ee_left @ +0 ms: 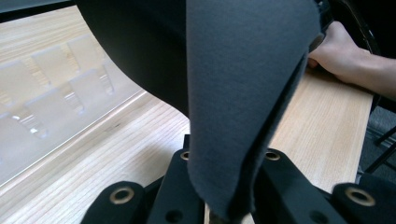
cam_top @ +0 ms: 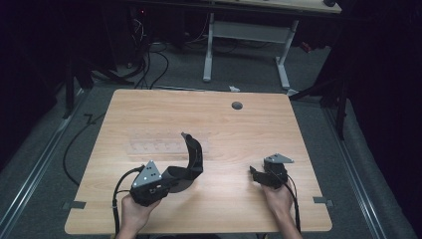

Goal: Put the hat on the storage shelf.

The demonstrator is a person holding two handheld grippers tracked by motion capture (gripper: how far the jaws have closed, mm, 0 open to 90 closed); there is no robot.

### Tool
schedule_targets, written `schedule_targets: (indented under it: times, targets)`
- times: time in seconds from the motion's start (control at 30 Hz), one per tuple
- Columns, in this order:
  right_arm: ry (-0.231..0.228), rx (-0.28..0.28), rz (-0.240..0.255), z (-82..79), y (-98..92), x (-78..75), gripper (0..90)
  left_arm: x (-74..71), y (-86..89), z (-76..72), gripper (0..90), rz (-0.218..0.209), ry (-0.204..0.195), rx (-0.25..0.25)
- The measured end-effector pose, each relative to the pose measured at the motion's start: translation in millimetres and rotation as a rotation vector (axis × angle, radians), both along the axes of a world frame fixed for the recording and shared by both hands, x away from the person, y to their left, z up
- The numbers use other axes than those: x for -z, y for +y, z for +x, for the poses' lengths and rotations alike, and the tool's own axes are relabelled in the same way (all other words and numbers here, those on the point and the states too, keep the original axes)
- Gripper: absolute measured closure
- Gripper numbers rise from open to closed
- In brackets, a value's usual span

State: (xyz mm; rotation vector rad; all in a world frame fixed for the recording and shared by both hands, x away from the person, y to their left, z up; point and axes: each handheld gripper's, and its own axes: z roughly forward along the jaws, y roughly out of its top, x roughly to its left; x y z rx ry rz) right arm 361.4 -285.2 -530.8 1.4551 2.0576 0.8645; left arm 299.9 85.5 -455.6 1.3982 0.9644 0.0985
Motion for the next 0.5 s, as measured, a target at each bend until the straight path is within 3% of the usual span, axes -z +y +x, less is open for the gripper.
schedule_targets:
  times: [0.2, 0.3, 0.5]
  targets:
    - [-0.001, 0.003, -0.001, 0.0, 0.3, 0.1, 35.2, -7.6, 10.2, 3.5, 86.0, -0.021, -0.01, -0.024]
    - [-0.002, 0.002, 0.0, -0.1, 0.3, 0.1, 34.9, -12.0, 17.5, 3.9, 86.0, -0.052, -0.009, -0.039]
    - [0.0, 0.0, 0.001, -0.7, 0.8, 0.1, 34.3, -17.9, 34.0, 4.6, 85.9, -0.08, -0.019, -0.092]
